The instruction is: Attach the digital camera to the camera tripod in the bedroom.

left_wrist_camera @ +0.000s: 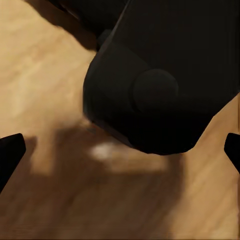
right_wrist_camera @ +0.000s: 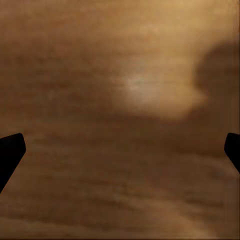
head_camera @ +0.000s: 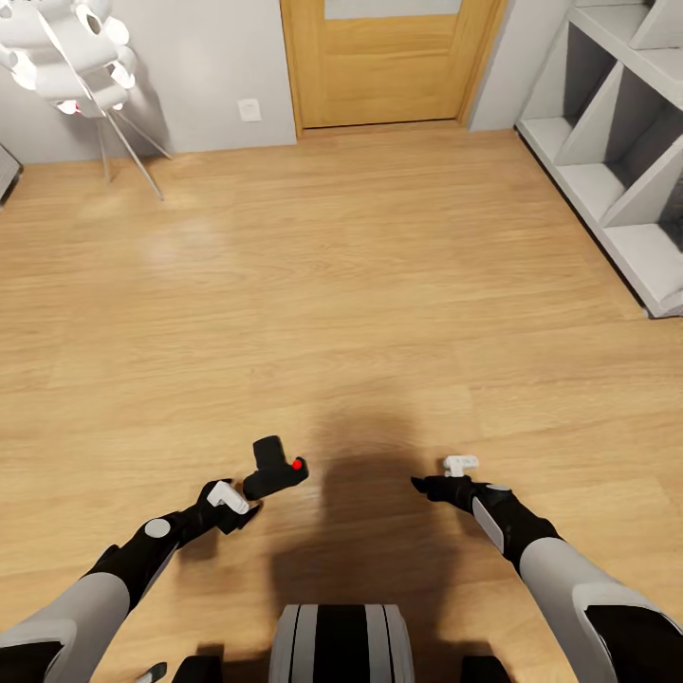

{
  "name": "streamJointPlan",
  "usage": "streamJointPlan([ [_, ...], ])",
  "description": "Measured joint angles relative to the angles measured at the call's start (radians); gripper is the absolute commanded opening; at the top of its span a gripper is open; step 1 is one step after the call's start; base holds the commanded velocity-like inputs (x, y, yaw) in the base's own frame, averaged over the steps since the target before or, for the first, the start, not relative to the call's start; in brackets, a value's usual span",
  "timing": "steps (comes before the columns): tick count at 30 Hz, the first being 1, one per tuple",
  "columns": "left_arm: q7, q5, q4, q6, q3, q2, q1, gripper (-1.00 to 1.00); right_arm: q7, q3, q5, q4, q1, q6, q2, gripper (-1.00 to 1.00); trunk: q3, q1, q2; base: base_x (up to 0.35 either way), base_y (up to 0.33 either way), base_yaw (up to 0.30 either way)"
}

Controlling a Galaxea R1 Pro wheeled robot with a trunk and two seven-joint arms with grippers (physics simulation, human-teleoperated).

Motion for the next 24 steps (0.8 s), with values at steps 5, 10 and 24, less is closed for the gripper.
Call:
streamJointPlan([
  [5,0.000,-0.001,0.000,0.000,0.001,0.000,0.000,1.00,-0.005,0.000,0.000,0.000,0.000,-0.004,0.000,1.00,0.000,0.000,0.000,0.000,0.000,-0.122],
  [10,0.000,-0.001,0.000,0.000,0.001,0.000,0.000,1.00,-0.003,0.000,0.002,0.000,0.000,-0.008,-0.001,1.00,0.000,0.000,0.000,0.000,0.000,-0.033],
  [24,0.001,0.000,0.000,0.000,0.000,0.025,0.000,1.00,-0.006,0.001,0.009,-0.001,0.000,-0.022,0.000,1.00,0.000,0.000,0.000,0.000,0.000,-0.004],
])
